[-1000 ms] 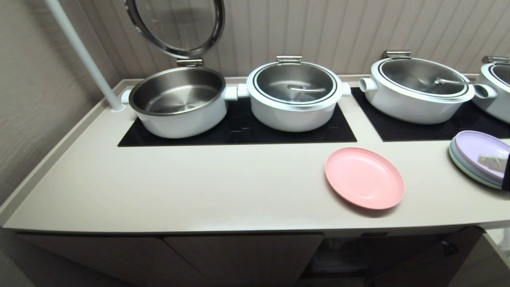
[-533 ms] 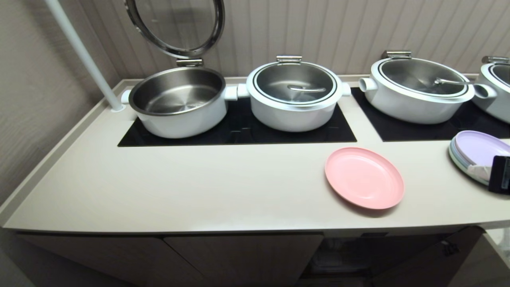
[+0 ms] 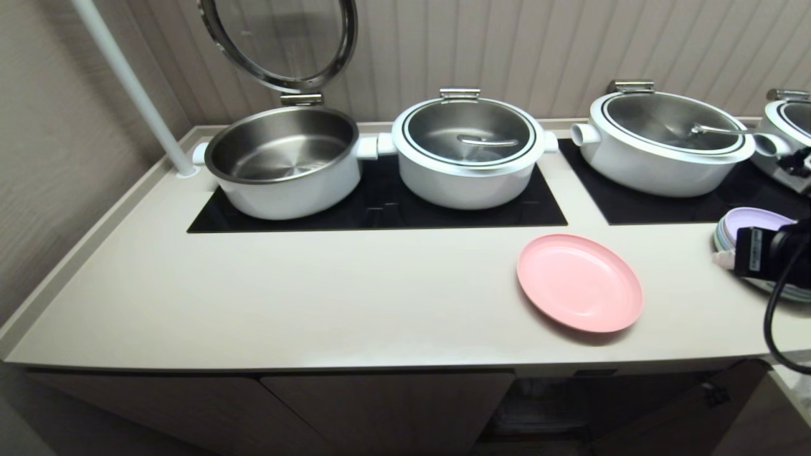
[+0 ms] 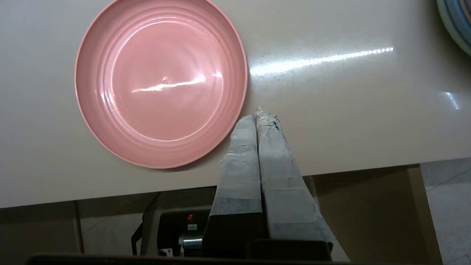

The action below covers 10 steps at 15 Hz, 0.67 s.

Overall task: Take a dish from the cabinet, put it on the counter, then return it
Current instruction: Pick up the plate from the table

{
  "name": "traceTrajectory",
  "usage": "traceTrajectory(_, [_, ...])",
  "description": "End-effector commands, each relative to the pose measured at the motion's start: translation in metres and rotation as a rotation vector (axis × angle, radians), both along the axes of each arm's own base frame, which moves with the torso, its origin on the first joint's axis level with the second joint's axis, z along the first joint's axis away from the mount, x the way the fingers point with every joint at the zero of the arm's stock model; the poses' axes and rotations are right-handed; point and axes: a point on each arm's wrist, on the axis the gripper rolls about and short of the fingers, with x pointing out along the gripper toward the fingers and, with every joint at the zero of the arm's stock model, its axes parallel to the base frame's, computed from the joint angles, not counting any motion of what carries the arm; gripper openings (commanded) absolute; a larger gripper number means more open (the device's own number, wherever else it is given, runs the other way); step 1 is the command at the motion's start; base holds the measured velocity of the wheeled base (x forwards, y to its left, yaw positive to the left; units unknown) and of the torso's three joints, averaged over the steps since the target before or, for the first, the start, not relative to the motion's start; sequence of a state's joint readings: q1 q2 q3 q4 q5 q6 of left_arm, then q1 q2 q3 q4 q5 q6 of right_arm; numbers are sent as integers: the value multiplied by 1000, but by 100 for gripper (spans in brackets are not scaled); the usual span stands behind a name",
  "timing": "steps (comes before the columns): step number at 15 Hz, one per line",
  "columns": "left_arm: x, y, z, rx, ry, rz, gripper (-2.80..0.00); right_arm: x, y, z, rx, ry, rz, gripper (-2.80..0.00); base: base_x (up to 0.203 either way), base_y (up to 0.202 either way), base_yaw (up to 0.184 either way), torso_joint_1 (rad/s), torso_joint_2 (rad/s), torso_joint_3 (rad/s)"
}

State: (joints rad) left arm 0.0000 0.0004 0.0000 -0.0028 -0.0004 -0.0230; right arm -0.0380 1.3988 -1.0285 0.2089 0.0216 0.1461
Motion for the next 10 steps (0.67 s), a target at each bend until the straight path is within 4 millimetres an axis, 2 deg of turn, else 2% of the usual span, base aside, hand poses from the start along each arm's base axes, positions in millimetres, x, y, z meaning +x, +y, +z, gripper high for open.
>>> traceTrajectory(1, [0, 0, 0, -2, -1, 0, -280, 26, -1, -7, 5, 80, 12, -280, 0, 0, 0, 0, 0, 0])
traceTrajectory(10, [0, 0, 0, -2, -1, 0, -280, 63, 0, -20, -76, 303, 223, -280, 0, 0, 0, 0, 0, 0])
